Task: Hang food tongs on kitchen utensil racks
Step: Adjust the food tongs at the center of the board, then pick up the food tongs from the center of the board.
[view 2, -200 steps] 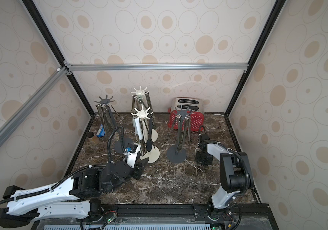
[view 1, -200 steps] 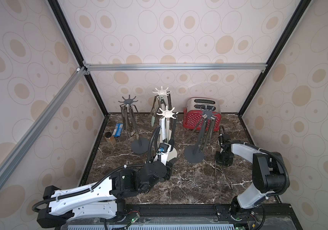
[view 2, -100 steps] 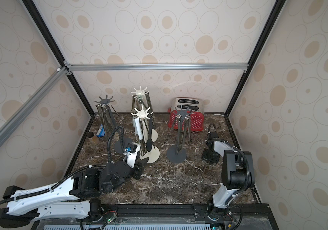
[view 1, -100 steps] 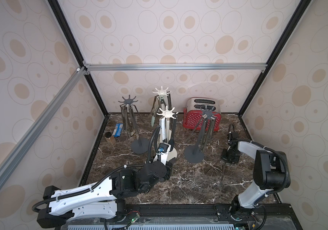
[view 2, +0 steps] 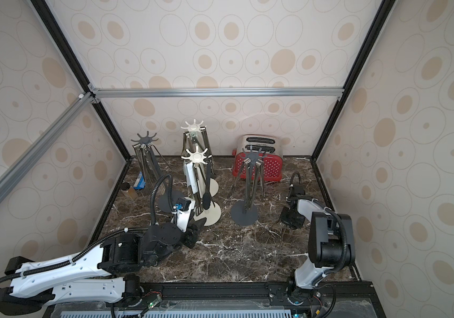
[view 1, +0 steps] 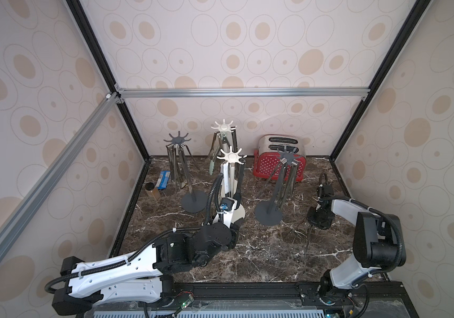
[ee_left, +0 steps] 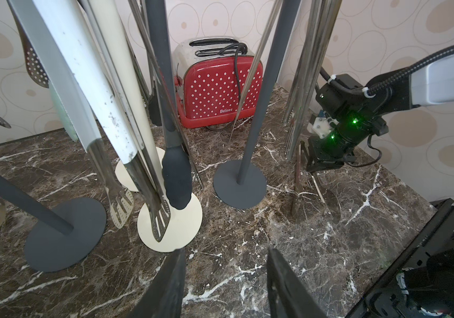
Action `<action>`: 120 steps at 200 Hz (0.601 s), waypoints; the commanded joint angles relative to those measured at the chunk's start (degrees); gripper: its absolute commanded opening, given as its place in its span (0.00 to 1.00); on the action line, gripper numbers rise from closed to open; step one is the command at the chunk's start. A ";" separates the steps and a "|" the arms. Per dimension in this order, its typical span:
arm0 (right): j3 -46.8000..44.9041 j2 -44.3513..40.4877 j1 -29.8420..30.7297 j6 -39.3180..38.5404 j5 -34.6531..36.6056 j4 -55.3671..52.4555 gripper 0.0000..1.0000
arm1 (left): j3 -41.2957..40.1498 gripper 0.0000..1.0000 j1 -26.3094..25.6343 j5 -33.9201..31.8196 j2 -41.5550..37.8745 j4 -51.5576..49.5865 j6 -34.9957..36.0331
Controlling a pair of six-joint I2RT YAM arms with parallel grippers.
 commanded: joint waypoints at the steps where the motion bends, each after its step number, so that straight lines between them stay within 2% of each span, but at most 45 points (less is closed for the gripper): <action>1: -2.09 -1.19 0.06 1.12 -1.40 -3.18 0.22 | -0.12 0.48 0.27 0.04 0.02 0.33 -0.02; 30: -2.02 -0.62 0.16 1.39 -1.32 -2.55 0.19 | -0.86 0.47 0.27 0.43 0.11 1.13 -0.41; 84: -1.61 3.14 0.16 1.16 -1.55 -0.23 0.00 | -0.98 0.47 0.34 -0.39 -0.33 0.65 -0.41; 120: -1.53 1.70 0.16 0.35 -1.47 -0.44 0.00 | -0.76 0.48 0.43 -0.76 -0.32 0.86 -0.02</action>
